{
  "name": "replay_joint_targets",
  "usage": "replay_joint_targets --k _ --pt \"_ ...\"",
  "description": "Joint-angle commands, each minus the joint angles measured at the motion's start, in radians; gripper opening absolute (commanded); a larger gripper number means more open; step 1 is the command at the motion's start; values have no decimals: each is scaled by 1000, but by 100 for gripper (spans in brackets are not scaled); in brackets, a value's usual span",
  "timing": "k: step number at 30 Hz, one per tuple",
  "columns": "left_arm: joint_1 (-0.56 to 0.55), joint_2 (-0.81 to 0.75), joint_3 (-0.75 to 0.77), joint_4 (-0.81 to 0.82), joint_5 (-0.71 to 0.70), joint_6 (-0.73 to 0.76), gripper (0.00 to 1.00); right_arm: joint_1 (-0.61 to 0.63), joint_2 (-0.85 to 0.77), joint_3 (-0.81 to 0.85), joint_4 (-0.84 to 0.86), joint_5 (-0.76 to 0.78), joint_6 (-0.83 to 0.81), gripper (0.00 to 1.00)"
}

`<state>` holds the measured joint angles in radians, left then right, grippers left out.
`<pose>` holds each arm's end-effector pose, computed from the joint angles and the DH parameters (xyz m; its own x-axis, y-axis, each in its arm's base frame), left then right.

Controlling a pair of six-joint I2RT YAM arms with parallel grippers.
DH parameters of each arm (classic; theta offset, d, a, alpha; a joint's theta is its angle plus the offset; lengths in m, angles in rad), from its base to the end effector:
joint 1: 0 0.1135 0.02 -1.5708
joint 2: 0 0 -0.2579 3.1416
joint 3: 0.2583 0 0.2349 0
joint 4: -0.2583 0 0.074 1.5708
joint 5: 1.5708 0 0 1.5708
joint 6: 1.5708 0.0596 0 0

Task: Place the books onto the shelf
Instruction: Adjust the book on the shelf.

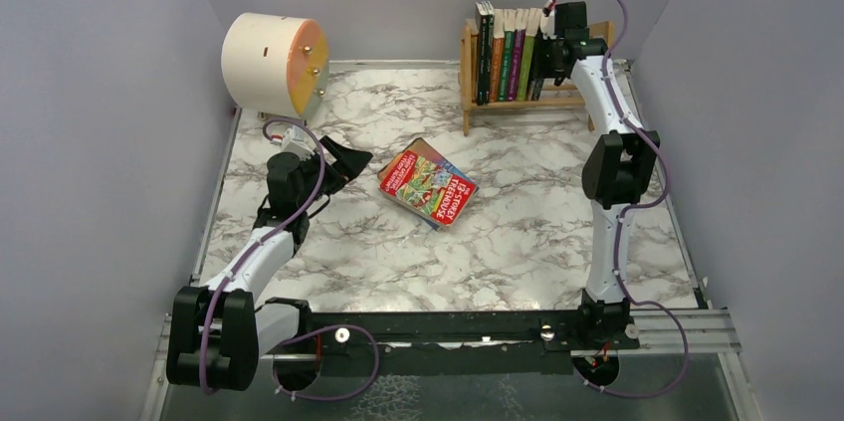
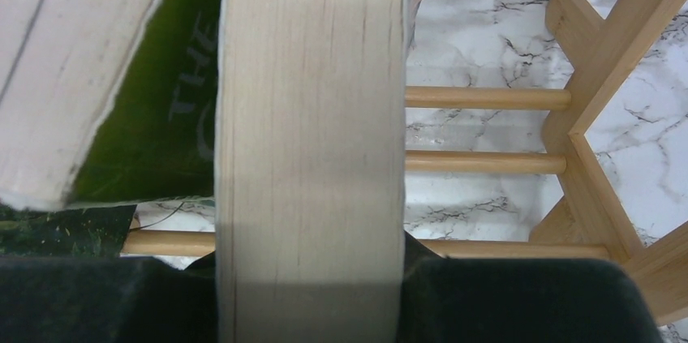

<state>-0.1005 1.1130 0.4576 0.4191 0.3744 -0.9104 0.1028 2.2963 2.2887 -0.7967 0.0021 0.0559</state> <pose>0.2451 -0.0466 0.2237 -0.4960 -0.6887 -0.5288 0.0903 0.5647 -0.8203 0.5087 0.0523 0.2685 -0.7211 -0.0182 -0.6926 -0.0610 0.9974 0.0372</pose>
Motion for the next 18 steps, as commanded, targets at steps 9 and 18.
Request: replay_joint_targets --k 9,18 --pt "-6 13 -5 30 -5 2 76 6 -67 -152 162 -39 49 24" --pt "-5 17 -11 33 -7 4 76 9 -174 -264 253 -18 65 49"
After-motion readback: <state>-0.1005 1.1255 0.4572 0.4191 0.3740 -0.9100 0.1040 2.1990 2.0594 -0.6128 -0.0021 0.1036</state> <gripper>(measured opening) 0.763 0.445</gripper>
